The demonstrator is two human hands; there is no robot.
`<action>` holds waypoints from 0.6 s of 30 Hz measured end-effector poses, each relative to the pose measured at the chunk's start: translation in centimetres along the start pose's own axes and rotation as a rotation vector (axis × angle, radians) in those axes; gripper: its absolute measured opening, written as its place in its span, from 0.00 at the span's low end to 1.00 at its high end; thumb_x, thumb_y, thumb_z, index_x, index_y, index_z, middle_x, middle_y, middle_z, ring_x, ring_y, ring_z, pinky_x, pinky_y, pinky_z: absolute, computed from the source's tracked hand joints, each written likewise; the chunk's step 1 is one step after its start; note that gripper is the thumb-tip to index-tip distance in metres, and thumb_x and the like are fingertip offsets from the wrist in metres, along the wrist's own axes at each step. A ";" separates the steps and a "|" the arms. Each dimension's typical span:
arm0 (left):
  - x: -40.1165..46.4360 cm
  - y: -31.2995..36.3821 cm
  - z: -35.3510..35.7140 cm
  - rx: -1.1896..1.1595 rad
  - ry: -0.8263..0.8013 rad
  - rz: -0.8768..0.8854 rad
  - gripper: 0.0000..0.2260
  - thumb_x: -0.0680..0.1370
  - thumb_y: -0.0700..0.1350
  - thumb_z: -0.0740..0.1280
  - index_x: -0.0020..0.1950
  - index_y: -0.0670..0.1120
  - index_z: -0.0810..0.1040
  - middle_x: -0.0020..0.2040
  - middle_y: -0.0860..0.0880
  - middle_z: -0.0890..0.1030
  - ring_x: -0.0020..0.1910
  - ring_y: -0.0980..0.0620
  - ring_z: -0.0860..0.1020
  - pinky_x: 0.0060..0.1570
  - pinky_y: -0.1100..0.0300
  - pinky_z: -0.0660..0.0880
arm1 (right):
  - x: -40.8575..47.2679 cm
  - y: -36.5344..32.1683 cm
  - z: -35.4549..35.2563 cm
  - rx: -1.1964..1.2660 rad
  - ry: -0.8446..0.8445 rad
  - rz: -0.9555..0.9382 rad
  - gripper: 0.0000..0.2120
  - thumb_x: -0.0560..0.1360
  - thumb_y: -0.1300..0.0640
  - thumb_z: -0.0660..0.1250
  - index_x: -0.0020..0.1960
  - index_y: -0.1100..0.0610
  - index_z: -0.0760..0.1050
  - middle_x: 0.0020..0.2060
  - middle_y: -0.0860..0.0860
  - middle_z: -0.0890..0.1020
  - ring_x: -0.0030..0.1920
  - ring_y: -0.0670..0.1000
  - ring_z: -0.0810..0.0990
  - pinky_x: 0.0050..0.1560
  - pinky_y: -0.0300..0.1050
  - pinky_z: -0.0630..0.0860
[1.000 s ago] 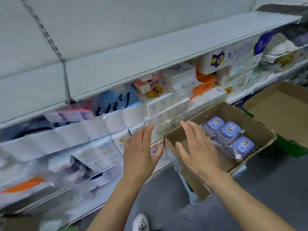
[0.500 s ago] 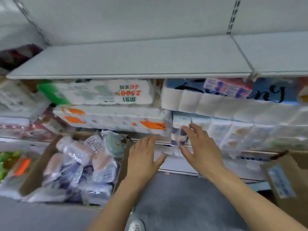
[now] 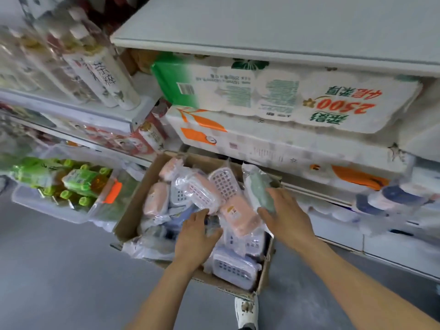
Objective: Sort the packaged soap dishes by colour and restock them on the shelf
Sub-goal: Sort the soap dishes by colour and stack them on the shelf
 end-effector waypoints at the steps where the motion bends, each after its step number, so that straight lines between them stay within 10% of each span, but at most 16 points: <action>1: 0.7 -1.2 0.0 -0.026 -0.009 -0.033 0.28 0.78 0.54 0.68 0.75 0.49 0.65 0.71 0.49 0.70 0.70 0.48 0.68 0.65 0.55 0.66 | 0.8 -0.2 0.5 0.017 0.003 0.026 0.26 0.78 0.44 0.60 0.74 0.47 0.59 0.71 0.47 0.64 0.70 0.51 0.63 0.56 0.50 0.71; 14: 4.6 -13.0 2.6 -0.101 -0.032 -0.426 0.29 0.77 0.51 0.68 0.75 0.46 0.63 0.71 0.42 0.66 0.71 0.41 0.64 0.68 0.48 0.64 | 8.4 3.5 7.0 0.375 -0.119 0.453 0.44 0.64 0.34 0.67 0.74 0.42 0.53 0.68 0.56 0.68 0.64 0.61 0.70 0.63 0.57 0.70; 18: 5.2 -14.6 3.2 -0.442 0.079 -0.669 0.33 0.78 0.50 0.68 0.77 0.42 0.56 0.74 0.40 0.61 0.71 0.38 0.65 0.65 0.49 0.65 | 8.3 4.6 7.6 0.495 -0.089 0.502 0.42 0.69 0.38 0.71 0.76 0.41 0.53 0.65 0.49 0.69 0.62 0.58 0.73 0.64 0.61 0.72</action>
Point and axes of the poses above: each hand's wrist, its own x-axis towards the middle knuckle, its own z-axis out of the palm, y = z × x, the point moved 10 cm from there along x, towards the middle knuckle
